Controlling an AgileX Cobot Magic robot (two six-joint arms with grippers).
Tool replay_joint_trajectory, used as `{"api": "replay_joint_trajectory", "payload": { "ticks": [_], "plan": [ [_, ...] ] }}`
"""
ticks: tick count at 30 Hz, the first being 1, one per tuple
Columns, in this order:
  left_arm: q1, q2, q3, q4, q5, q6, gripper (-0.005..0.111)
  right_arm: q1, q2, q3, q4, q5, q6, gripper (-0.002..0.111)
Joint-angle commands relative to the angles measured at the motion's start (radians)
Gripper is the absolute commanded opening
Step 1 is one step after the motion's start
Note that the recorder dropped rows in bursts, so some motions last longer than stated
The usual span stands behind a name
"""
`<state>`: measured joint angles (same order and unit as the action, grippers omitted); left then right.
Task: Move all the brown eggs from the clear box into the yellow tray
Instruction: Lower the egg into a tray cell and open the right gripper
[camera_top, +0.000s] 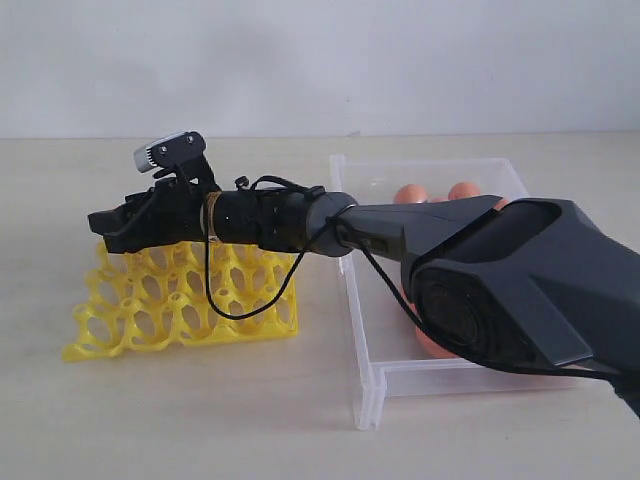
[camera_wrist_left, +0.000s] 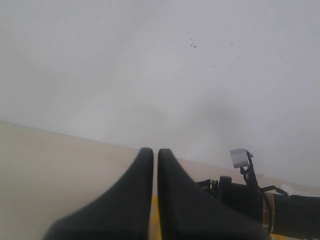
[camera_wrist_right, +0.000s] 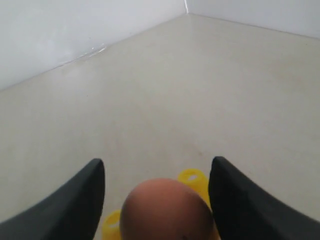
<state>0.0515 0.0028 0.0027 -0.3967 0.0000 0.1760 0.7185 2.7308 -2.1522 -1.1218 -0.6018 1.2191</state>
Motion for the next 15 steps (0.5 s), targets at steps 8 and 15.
{"api": "replay_joint_trajectory", "payload": {
  "ticks": [8,15],
  "plan": [
    [-0.004,-0.003,-0.003,-0.003,0.0,0.009,0.004,-0.002,-0.056,-0.004,-0.008,0.011,0.005,0.057],
    [-0.004,-0.003,-0.003,-0.003,0.0,0.009,0.004,-0.002,-0.201,-0.004,-0.154,0.039,0.079,0.057]
  ]
}}
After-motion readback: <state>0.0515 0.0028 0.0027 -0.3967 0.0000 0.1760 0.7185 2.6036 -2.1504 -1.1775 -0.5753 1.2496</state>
